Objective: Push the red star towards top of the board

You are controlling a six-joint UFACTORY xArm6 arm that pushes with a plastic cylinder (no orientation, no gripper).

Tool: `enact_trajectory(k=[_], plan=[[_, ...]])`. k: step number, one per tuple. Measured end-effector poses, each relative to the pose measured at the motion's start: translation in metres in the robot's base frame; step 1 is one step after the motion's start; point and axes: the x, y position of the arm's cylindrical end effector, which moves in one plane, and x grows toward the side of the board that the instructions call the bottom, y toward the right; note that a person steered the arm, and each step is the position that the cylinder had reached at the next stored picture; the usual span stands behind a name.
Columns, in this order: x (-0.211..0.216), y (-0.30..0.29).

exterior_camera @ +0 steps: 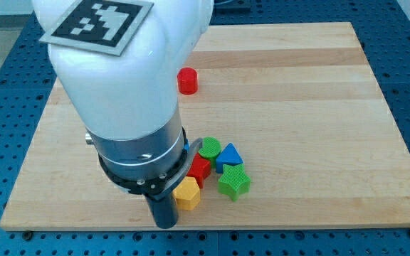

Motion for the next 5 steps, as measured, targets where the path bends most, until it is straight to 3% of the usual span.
enact_trajectory(k=[2,5], plan=[[0.0,0.065],[-0.002,0.039]])
